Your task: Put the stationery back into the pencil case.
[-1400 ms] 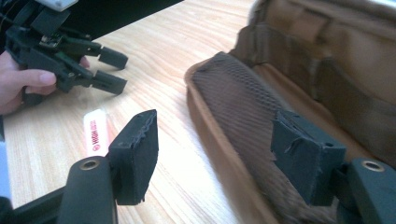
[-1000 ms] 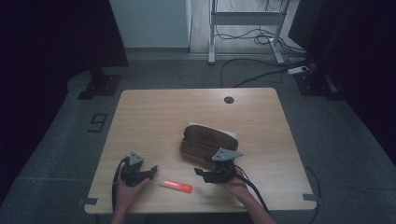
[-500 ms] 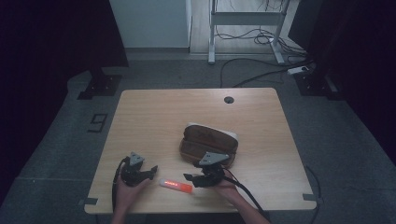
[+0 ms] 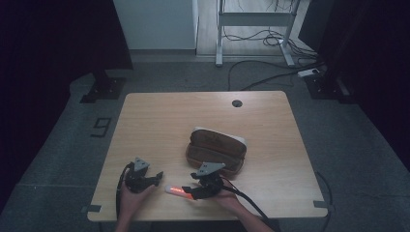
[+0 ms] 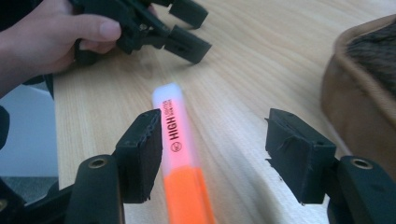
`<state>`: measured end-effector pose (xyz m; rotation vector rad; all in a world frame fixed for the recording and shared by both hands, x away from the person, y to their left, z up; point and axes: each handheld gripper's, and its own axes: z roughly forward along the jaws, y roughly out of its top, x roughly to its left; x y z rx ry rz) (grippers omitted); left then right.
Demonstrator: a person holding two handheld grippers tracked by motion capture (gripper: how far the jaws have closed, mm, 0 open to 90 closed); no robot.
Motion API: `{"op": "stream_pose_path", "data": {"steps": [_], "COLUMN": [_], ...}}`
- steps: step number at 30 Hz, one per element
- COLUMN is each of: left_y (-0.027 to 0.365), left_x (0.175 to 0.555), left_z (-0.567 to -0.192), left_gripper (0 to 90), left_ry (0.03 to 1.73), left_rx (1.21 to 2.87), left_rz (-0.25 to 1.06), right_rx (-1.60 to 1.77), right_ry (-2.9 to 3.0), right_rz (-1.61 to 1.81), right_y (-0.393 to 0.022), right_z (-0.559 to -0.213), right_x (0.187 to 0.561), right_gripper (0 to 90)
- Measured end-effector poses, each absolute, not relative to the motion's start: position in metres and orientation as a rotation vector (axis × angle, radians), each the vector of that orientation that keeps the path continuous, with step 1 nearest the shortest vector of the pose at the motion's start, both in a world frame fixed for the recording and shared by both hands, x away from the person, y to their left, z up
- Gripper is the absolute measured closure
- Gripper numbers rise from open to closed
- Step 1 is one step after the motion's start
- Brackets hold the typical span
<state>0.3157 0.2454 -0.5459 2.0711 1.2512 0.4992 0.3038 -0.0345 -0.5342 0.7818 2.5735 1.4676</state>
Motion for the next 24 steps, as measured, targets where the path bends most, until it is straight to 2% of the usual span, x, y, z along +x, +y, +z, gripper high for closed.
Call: {"op": "stream_pose_path", "data": {"steps": [17,24], "left_y": [0.245,0.245], "left_x": [0.316,0.316], "left_z": [-0.546,-0.546], "left_gripper": [27.8,27.8], "left_ry": [1.251,1.25], "left_rx": [2.072,2.072], "left_rz": [0.499,0.499], "right_rx": [0.736,0.694], "right_ry": [2.628,2.641], "right_rz": [1.36,1.307], "right_y": [-0.022,-0.019], "right_z": [-0.547,-0.551], "right_x": [0.298,0.295], "right_gripper": [36.5,40.4]}}
